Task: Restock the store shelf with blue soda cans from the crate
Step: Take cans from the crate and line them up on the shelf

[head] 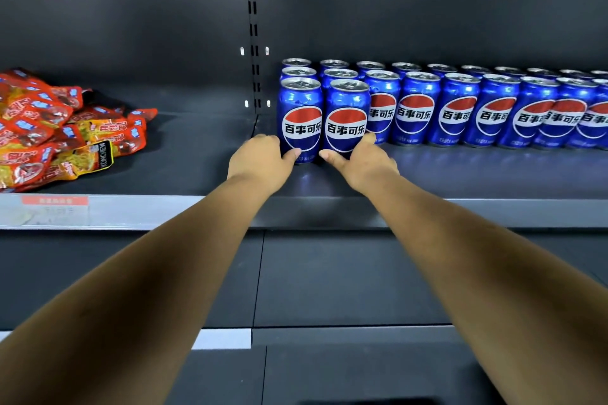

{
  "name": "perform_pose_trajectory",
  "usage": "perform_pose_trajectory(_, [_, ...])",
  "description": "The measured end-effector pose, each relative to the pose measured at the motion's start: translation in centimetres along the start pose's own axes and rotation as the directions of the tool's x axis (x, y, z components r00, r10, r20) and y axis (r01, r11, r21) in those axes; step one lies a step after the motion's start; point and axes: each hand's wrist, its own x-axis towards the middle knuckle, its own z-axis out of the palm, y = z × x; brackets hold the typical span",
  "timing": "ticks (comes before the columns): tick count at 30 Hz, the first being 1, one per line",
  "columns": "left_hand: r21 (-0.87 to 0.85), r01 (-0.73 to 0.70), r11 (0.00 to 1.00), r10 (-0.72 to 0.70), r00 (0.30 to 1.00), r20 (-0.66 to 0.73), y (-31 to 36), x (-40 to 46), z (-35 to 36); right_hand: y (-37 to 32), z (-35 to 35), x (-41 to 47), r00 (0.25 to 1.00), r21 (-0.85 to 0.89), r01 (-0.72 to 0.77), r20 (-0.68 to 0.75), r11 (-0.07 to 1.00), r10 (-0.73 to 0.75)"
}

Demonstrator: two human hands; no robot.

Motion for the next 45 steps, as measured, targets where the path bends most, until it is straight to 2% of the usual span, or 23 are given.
perform_pose_trajectory(6, [0.038,-0.002,0.999,0.003,1.000,-0.029,0.2,-0.4,0.1,0.0,-0.4,-0.5,0.995,-0.051,0.031,-0.097,0.998,-0.036])
perform_pose_trajectory(12, [-0.002,0.026,1.000,-0.026,0.999,-0.022,0.2,-0.3,0.1,0.2,-0.6,-0.3,0.998,0.041,0.051,-0.047,0.998,-0.049])
perform_pose_trajectory(15, [-0.030,0.059,0.998,-0.058,0.998,0.031,0.3,-0.2,0.1,0.3,-0.6,-0.3,0.997,0.072,0.065,-0.053,0.995,-0.062])
perform_pose_trajectory(18, [-0.004,0.084,0.996,-0.083,0.993,0.084,0.4,0.0,0.0,0.3,-0.5,-0.2,0.995,0.049,0.075,-0.072,0.996,-0.072])
perform_pose_trajectory(34, [-0.032,0.086,0.996,-0.083,0.994,0.070,0.2,0.1,0.1,0.1,-0.4,-0.3,0.991,-0.029,0.062,-0.116,0.998,-0.065])
perform_pose_trajectory(38, [-0.028,0.092,0.995,-0.088,0.991,0.104,0.3,-0.2,-0.3,0.0,-0.6,-0.6,0.993,-0.035,0.052,-0.104,0.998,-0.055])
perform_pose_trajectory(42, [-0.208,0.114,0.971,-0.089,0.988,0.129,0.1,-0.9,-1.5,-0.2,-0.8,-1.6,0.989,-0.047,0.092,-0.114,0.995,-0.097])
perform_pose_trajectory(45, [-0.275,0.055,0.960,-0.023,0.993,0.118,0.5,-2.7,-2.7,0.1,-0.8,-3.2,0.980,-0.051,0.158,-0.115,0.986,-0.162])
